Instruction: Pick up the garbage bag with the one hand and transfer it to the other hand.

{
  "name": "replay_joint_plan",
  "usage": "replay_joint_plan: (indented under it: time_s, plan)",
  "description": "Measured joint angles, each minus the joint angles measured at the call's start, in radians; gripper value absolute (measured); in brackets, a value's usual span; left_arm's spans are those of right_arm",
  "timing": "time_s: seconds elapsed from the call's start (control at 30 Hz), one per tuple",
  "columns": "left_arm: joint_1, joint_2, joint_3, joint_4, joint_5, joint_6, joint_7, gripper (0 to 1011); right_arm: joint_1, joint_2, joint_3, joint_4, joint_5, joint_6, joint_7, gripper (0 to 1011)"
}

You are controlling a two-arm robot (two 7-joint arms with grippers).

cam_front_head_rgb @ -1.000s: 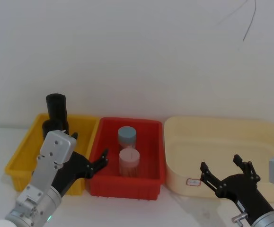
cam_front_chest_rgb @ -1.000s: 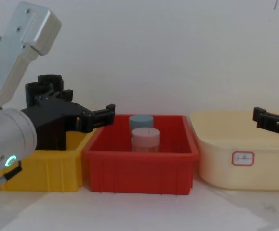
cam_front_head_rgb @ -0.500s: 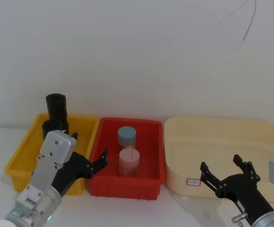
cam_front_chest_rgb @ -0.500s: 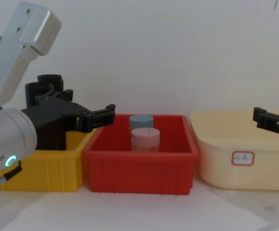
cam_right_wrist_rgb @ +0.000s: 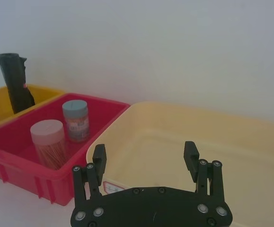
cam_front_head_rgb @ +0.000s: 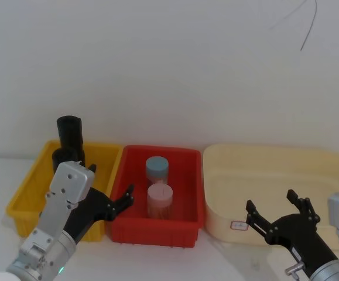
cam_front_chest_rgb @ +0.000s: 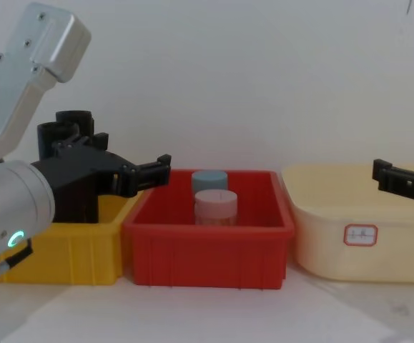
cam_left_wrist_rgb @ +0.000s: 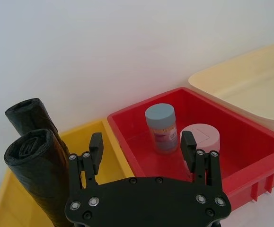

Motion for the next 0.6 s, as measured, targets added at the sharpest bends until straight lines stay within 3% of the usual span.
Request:
replay_joint_plan:
  time_s: [0.6]
  plan:
    - [0.000,0.000,0.000,0.000,0.000,0.000,0.000,1001,0.086,0.050,-0.071,0.024,-0.141,0.018,0.046,1001]
